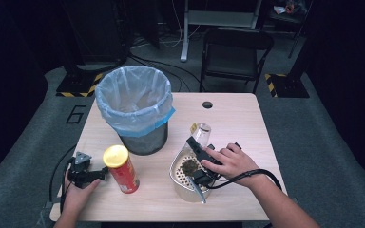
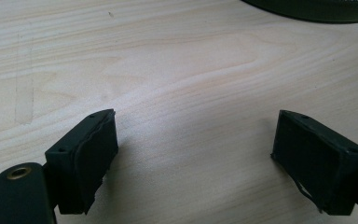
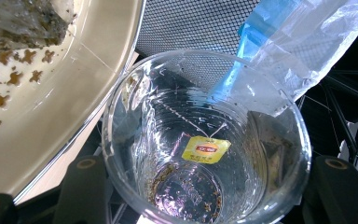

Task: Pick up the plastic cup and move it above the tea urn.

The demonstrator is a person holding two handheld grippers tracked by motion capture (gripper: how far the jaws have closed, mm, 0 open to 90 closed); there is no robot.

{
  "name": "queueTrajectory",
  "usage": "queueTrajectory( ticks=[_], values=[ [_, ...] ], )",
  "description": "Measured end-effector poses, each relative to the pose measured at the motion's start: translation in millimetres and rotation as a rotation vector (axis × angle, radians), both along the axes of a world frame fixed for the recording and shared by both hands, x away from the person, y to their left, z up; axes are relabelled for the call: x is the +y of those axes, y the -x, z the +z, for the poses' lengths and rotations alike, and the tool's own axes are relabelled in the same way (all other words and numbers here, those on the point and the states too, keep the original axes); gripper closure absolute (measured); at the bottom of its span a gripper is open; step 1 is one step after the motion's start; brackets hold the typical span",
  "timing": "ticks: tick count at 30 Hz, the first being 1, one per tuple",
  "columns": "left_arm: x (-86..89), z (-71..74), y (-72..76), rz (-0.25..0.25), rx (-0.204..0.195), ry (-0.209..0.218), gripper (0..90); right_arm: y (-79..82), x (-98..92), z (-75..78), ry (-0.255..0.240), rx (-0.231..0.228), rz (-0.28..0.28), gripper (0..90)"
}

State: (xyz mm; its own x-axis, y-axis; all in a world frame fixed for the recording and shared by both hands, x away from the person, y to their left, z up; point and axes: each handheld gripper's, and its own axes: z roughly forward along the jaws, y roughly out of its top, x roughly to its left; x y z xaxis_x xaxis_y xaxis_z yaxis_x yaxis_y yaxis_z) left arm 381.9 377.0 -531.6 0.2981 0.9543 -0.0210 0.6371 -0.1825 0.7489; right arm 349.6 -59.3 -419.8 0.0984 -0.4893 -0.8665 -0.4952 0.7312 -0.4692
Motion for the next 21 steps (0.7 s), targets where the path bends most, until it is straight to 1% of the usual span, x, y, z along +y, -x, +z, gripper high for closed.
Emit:
queueTrajectory(
  ticks=[8,12,13,14,21],
  values=[
    [0.1,-0.2,-0.3,0.001,-0.005,-0.002,13.6,0.1,0.5,0.3,0.002,-0.011,0.003,38.9],
    [0.0,0.0,0.0,0.0,0.0,0.0,13.6,-0.3,0.2,0.2,-0.001,-0.016,0.006,38.9],
    [0.1,-0.2,-0.3,0.0,-0.005,-0.002,13.6,-0.2,0.1,0.4,-0.001,-0.017,0.006,38.9],
    [0.0,0.0,0.0,0.0,0.0,0.0,13.6,0.2,0.0,0.8,-0.001,-0.017,0.004,38.9],
    [0.1,-0.1,-0.2,0.0,-0.004,-0.001,13.6,0.5,-0.5,0.0,0.0,-0.03,0.014,39.0]
  ],
)
